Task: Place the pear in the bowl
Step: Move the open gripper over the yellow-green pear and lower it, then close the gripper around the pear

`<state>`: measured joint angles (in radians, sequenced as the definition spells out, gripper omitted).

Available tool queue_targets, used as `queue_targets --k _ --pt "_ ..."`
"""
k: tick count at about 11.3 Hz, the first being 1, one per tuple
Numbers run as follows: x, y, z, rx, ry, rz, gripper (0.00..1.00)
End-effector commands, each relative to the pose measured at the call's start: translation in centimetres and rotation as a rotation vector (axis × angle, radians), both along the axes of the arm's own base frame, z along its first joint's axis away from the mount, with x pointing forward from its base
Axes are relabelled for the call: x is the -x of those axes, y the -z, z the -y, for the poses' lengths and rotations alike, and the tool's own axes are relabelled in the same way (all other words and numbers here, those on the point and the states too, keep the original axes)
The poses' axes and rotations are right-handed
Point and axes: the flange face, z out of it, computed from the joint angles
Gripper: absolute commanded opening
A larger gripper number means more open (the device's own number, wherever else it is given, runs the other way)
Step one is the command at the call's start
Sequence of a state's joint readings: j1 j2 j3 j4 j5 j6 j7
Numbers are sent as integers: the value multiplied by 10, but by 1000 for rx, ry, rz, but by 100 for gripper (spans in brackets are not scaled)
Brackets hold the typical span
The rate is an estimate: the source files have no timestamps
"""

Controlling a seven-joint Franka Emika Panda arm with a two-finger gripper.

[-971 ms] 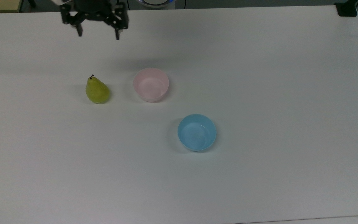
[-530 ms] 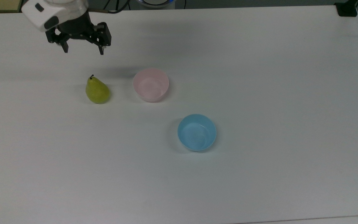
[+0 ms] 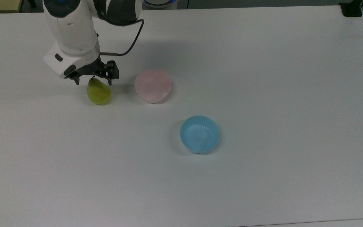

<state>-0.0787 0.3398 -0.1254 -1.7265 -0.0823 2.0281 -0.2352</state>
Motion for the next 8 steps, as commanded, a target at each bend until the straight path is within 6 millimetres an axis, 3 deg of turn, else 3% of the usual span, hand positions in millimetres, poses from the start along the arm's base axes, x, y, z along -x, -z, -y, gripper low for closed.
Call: queue_targets --k 1,7,8 --pt "0 29 1 25 -48 5 100" --pt "-1 64 1 23 -54 -23 99" --pt "-1 64 1 28 -59 -25 86"
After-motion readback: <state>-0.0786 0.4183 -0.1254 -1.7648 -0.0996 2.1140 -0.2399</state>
